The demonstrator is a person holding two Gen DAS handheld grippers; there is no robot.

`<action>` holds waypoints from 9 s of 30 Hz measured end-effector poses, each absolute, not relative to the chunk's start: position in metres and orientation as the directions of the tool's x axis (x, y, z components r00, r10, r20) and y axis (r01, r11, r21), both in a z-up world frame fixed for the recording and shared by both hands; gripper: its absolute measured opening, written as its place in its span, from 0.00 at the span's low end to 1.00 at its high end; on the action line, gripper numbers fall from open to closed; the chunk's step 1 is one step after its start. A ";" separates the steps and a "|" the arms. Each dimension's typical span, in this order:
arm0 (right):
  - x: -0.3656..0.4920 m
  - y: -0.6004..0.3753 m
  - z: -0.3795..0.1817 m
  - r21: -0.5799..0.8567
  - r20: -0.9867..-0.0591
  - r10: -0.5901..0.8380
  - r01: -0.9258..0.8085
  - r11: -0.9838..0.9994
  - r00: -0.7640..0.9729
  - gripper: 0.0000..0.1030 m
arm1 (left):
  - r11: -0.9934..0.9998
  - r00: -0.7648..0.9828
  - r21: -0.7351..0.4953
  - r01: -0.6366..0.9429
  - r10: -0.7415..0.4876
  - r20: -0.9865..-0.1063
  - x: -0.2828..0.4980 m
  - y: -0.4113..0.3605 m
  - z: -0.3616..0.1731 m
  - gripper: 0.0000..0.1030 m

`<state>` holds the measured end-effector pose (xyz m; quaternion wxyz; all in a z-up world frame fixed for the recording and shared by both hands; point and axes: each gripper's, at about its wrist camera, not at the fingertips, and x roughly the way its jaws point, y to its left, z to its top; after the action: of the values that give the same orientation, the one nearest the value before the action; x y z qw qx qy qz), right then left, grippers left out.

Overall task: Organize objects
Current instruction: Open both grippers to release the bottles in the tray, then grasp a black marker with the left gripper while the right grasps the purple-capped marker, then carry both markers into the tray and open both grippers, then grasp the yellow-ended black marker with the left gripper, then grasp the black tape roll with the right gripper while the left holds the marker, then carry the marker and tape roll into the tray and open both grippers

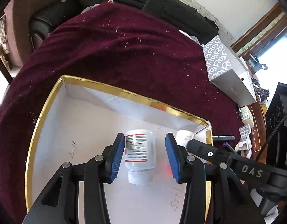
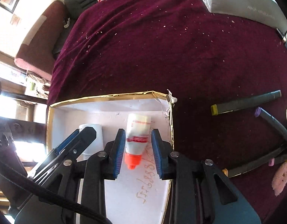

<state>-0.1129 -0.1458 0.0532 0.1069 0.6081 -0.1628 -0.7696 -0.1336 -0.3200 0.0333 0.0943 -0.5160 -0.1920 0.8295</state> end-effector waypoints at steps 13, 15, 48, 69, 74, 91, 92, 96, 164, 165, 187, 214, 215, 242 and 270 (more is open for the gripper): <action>-0.053 0.030 0.123 0.315 -0.889 -0.248 -0.123 -0.941 -0.384 0.58 | -0.851 -0.494 -0.518 -0.088 0.488 -0.719 -0.059 -0.290 0.100 0.53; -0.037 0.066 0.110 0.331 -0.898 -0.257 -0.165 -0.929 -0.356 0.58 | -0.853 -0.473 -0.508 -0.119 0.498 -0.727 -0.046 -0.267 0.101 0.54; 0.066 0.184 0.072 0.506 -0.843 -0.432 -0.197 -0.840 -0.321 0.58 | -0.859 -0.339 -0.022 -0.512 0.226 -0.913 -0.035 -0.037 0.033 0.11; 0.014 0.114 0.097 0.375 -0.873 -0.374 0.057 -0.925 -0.313 0.58 | -0.914 -0.367 -0.135 -0.383 0.285 -0.885 -0.003 -0.055 0.045 0.11; -0.023 0.066 0.093 0.255 -0.900 -0.313 0.215 -0.943 -0.303 0.58 | -0.921 -0.376 -0.251 -0.297 0.355 -0.856 0.023 -0.093 0.068 0.11; -0.084 -0.016 0.029 0.036 -0.965 -0.132 0.386 -0.922 -0.226 0.12 | -0.919 -0.471 -0.379 -0.111 0.384 -0.794 0.078 -0.168 0.095 0.11; -0.083 -0.014 0.030 0.052 -0.966 -0.143 0.377 -0.925 -0.216 0.12 | -0.920 -0.474 -0.378 -0.107 0.381 -0.794 0.076 -0.169 0.093 0.11; -0.072 -0.007 0.042 0.123 -0.954 -0.206 0.343 -0.931 -0.217 0.12 | -0.920 -0.482 -0.381 -0.097 0.378 -0.790 0.074 -0.175 0.092 0.11; -0.080 -0.186 0.043 0.411 -0.894 -0.419 0.081 -0.908 -0.160 0.25 | -0.931 -0.472 -0.349 0.111 0.259 -0.843 -0.096 -0.365 0.051 0.35; -0.079 -0.184 0.046 0.409 -0.893 -0.418 0.084 -0.908 -0.165 0.26 | -0.928 -0.475 -0.355 0.113 0.264 -0.840 -0.093 -0.365 0.055 0.35; 0.063 0.118 0.091 0.370 -0.880 -0.261 -0.229 -0.900 -0.396 0.59 | -0.860 -0.361 -0.391 -0.329 0.497 -0.789 -0.035 -0.145 0.101 0.53; 0.131 0.262 0.072 0.375 -0.886 -0.214 -0.363 -0.853 -0.412 0.59 | -1.000 -0.434 -0.026 -0.012 0.029 -0.901 -0.177 -0.027 0.017 0.29; 0.128 0.262 0.074 0.383 -0.880 -0.220 -0.356 -0.852 -0.420 0.59 | -0.999 -0.424 -0.039 -0.034 0.049 -0.904 -0.174 -0.028 0.018 0.13; -0.074 0.058 0.035 0.105 -0.951 -0.153 0.184 -0.977 -0.269 0.39 | -0.973 -0.368 -0.201 -0.113 0.229 -0.901 -0.027 -0.086 0.023 0.11; -0.029 0.107 0.086 0.324 -0.887 -0.321 0.048 -0.945 -0.332 0.08 | -0.948 -0.449 -0.287 -0.140 0.319 -0.835 0.005 -0.095 0.068 0.11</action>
<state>-0.0288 0.1070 0.0860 0.1144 0.5665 -0.1204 -0.8071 0.0049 -0.0954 0.0677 0.1355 -0.5070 -0.0882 0.8467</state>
